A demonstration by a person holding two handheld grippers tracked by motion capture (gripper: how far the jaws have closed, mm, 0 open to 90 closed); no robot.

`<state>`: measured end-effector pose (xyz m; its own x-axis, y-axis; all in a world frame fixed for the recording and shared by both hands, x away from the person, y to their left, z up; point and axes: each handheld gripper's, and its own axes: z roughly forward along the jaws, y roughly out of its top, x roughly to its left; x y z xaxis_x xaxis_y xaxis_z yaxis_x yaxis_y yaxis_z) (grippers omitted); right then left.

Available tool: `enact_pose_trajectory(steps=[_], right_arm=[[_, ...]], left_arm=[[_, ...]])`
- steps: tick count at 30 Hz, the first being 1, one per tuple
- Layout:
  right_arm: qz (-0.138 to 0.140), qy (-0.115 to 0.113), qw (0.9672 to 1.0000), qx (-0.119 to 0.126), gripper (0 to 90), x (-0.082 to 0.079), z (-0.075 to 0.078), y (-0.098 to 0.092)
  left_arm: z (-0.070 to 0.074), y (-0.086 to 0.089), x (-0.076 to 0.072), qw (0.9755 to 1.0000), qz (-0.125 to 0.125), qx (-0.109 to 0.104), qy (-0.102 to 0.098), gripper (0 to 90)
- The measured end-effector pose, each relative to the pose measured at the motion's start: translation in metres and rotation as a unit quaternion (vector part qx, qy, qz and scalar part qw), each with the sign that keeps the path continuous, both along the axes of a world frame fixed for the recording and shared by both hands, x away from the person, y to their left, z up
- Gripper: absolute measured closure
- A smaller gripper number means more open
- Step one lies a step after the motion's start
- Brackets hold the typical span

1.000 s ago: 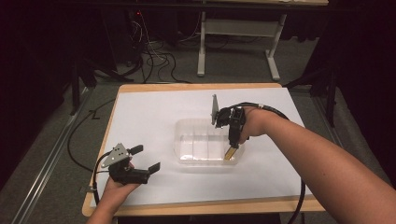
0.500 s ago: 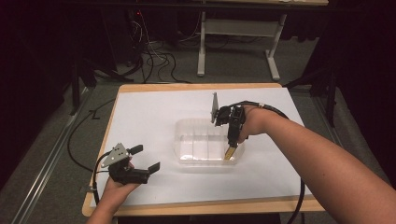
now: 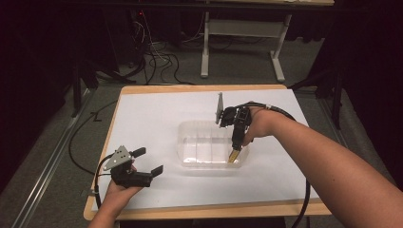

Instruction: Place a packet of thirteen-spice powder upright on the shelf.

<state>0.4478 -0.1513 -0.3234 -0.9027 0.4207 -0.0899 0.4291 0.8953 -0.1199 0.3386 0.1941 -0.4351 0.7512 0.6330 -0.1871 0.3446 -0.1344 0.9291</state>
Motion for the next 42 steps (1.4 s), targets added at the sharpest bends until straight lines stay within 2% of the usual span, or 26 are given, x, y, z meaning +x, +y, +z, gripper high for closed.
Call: enact_pose_trajectory(steps=[12, 19, 23, 27, 36, 39, 42], right_arm=[[-0.004, -0.018, 0.9998, 0.006, 15.7, -0.007, 0.020, -0.008], [-0.017, -0.029, 0.9994, 0.006, 15.8, -0.012, 0.031, -0.026], [-0.026, -0.032, 0.9991, 0.011, 15.8, -0.016, 0.032, -0.037], [-0.044, -0.034, 0.9983, 0.020, 15.8, -0.022, 0.030, -0.055], [-0.063, -0.038, 0.9968, 0.031, 15.7, -0.032, 0.020, -0.084], [-0.081, -0.043, 0.9949, 0.042, 16.2, -0.038, 0.011, -0.097], [-0.087, -0.049, 0.9934, 0.055, 16.6, -0.040, 0.006, -0.104]], left_arm=[[0.000, -0.001, 0.000, 1.0000, 0.000, -0.001, 0.001, 1.2], [0.000, 0.000, -0.001, 1.0000, -0.002, 0.002, 0.002, 1.1], [0.000, -0.001, -0.001, 1.0000, -0.001, 0.001, 0.001, 1.2], [0.000, -0.002, 0.000, 1.0000, -0.001, 0.003, 0.001, 1.1], [-0.001, -0.003, -0.001, 1.0000, -0.001, 0.006, 0.003, 1.1], [-0.002, -0.003, -0.001, 1.0000, 0.000, 0.007, 0.003, 1.1], [-0.002, -0.003, -0.001, 1.0000, 0.000, 0.008, 0.003, 1.1]])
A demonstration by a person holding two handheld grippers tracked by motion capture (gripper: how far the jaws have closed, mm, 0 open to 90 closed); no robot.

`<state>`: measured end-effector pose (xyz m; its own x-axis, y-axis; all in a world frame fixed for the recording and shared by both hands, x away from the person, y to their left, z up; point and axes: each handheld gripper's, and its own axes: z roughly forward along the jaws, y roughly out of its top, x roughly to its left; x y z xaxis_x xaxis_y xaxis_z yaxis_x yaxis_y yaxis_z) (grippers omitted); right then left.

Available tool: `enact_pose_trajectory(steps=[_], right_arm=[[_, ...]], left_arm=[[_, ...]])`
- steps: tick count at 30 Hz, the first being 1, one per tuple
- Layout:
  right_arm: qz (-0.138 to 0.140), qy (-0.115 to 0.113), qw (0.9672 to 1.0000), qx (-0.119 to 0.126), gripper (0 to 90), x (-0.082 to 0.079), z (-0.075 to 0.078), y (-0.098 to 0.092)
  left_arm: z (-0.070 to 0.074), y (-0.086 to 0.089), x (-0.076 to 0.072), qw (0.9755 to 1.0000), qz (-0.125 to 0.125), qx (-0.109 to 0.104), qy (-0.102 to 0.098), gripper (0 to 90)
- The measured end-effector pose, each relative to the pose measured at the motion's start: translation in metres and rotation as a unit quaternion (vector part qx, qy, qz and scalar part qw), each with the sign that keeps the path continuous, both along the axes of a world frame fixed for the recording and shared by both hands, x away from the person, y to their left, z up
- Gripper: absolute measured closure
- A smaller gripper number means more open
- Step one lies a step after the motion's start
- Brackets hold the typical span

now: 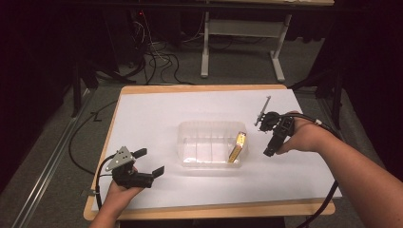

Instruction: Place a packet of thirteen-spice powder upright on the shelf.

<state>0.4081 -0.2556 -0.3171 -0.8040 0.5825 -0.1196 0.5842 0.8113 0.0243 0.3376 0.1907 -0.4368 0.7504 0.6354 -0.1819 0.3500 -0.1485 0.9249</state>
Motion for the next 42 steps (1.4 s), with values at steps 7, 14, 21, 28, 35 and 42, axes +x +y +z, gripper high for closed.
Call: enact_pose_trajectory(steps=[7, 14, 21, 28, 35, 42], right_arm=[[-0.033, -0.020, 0.9980, 0.050, 17.3, -0.011, -0.023, -0.021], [-0.049, -0.029, 0.9942, 0.091, 17.8, -0.017, -0.044, -0.033], [-0.066, -0.045, 0.9897, 0.119, 18.7, -0.020, -0.049, -0.040], [-0.094, -0.098, 0.9742, 0.180, 19.6, -0.029, -0.048, -0.053], [-0.093, -0.159, 0.9623, 0.200, 19.6, -0.043, -0.053, -0.058], [-0.108, -0.227, 0.9323, 0.260, 19.5, -0.066, -0.067, -0.060]], left_arm=[[-0.001, 0.000, 0.000, 1.0000, 0.001, 0.002, 0.002, 1.1], [-0.001, -0.001, 0.000, 1.0000, 0.001, 0.006, 0.003, 1.1], [-0.002, -0.001, 0.000, 1.0000, 0.002, 0.008, 0.004, 1.2], [-0.002, -0.001, 0.000, 0.9999, 0.002, 0.009, 0.004, 1.1], [-0.002, -0.001, 0.000, 0.9999, 0.003, 0.009, 0.005, 1.1], [-0.003, -0.002, 0.000, 0.9999, 0.002, 0.011, 0.007, 1.1]])
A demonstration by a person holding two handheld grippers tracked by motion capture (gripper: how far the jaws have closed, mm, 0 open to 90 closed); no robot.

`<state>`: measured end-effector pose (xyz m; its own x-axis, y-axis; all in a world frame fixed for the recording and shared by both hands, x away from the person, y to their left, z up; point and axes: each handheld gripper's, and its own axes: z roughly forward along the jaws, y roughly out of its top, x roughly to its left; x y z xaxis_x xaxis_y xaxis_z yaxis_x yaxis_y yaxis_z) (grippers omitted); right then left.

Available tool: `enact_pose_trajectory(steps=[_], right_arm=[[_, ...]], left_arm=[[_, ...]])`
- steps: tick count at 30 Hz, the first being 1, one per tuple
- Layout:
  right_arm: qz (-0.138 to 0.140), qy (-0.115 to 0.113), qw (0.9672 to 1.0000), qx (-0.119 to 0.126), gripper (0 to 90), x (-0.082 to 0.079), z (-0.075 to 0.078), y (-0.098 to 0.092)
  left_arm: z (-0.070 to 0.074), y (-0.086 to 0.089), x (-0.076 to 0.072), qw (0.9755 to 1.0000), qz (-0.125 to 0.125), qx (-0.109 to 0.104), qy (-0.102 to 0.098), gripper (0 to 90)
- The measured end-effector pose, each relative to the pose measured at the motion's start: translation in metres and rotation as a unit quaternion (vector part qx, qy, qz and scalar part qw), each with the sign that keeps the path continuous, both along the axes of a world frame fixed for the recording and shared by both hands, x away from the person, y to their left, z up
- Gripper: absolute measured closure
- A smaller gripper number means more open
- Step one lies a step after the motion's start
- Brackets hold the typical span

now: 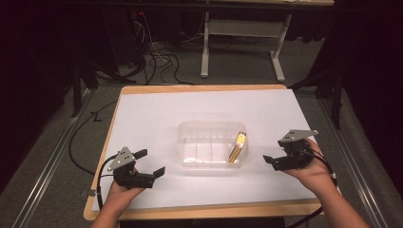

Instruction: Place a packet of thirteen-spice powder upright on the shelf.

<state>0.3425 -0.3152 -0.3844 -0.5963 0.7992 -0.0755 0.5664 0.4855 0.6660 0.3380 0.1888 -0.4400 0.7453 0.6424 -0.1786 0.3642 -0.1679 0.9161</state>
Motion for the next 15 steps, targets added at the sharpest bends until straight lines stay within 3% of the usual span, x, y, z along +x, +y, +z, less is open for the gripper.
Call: enact_pose_trajectory(steps=[3, 4, 6, 9, 10, 11, 12, 15], right_arm=[[-0.030, -0.027, 0.9974, 0.059, 19.4, -0.010, -0.009, -0.002], [-0.043, -0.042, 0.9944, 0.087, 19.4, -0.013, -0.014, -0.004], [-0.067, -0.052, 0.9894, 0.118, 19.2, -0.018, -0.022, -0.008], [-0.102, -0.077, 0.9815, 0.143, 19.2, -0.026, -0.041, -0.018], [-0.108, -0.086, 0.9795, 0.147, 19.2, -0.029, -0.046, -0.023], [-0.108, -0.086, 0.9795, 0.147, 19.2, -0.029, -0.046, -0.023], [-0.114, -0.095, 0.9747, 0.167, 20.3, -0.037, -0.056, -0.032], [-0.112, -0.102, 0.9731, 0.174, 18.2, -0.040, -0.062, -0.040]], left_arm=[[-0.001, -0.001, 0.000, 1.0000, -0.002, 0.001, 0.001, 1.1], [-0.001, -0.001, 0.000, 1.0000, -0.002, 0.002, 0.001, 1.1], [-0.001, -0.002, 0.000, 1.0000, -0.001, 0.002, 0.002, 1.1], [-0.002, -0.001, 0.000, 1.0000, -0.002, 0.004, 0.002, 1.2], [-0.001, 0.000, 0.001, 1.0000, 0.000, 0.008, 0.000, 1.2], [-0.001, 0.001, 0.001, 1.0000, 0.002, 0.009, -0.002, 1.1], [-0.001, 0.003, 0.002, 1.0000, 0.006, 0.006, -0.001, 1.1], [-0.001, 0.007, 0.006, 0.9999, 0.013, 0.005, 0.001, 1.1]])
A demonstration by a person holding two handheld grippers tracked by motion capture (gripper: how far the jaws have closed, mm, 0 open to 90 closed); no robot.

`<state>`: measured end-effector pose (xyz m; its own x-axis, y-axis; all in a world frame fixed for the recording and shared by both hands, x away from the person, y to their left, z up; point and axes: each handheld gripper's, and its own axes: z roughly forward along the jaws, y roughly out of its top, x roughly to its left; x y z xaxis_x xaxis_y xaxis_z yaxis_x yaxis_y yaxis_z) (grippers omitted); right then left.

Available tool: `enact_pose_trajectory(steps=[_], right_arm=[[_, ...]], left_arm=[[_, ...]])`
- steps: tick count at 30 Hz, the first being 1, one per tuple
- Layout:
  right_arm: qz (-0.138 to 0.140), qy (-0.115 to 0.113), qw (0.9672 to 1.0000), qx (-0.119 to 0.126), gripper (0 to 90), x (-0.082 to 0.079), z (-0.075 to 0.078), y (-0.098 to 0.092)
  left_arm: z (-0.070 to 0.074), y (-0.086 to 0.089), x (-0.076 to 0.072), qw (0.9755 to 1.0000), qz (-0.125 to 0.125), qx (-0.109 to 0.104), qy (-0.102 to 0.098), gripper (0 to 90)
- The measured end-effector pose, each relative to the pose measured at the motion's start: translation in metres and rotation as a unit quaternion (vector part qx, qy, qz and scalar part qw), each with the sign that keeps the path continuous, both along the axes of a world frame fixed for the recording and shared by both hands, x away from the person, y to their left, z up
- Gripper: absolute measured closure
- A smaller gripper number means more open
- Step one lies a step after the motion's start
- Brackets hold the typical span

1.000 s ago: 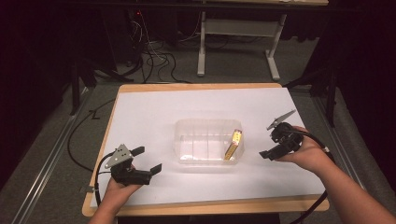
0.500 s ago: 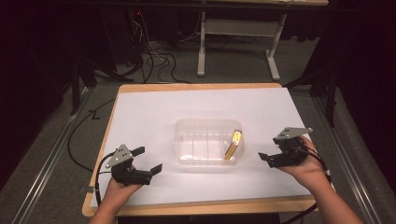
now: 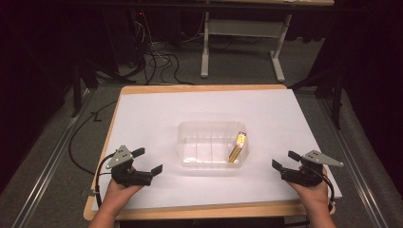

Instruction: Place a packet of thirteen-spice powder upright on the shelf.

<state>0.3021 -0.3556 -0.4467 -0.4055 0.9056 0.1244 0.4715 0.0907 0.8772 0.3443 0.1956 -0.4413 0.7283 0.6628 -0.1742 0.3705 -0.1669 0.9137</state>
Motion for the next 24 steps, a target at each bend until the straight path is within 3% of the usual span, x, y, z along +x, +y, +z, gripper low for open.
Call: enact_pose_trajectory(steps=[5, 18, 24], right_arm=[[-0.005, 0.013, 0.9999, 0.006, 15.6, 0.0048, -0.0105, -0.0044], [0.002, 0.006, 1.0000, -0.008, 16.3, 0.0056, -0.0094, 0.0004], [0.022, -0.009, 0.9997, -0.007, 14.8, 0.0052, -0.0082, 0.0044]], left_arm=[[0.0003, -0.0001, 0.0008, 0.9999, 0.015, -0.001, 0.001, 1.1], [0.0017, 0.0053, -0.0010, 0.9998, 0.018, -0.005, -0.004, 1.1], [0.0024, 0.0045, -0.0004, 0.9999, 0.015, -0.006, -0.005, 1.1]])
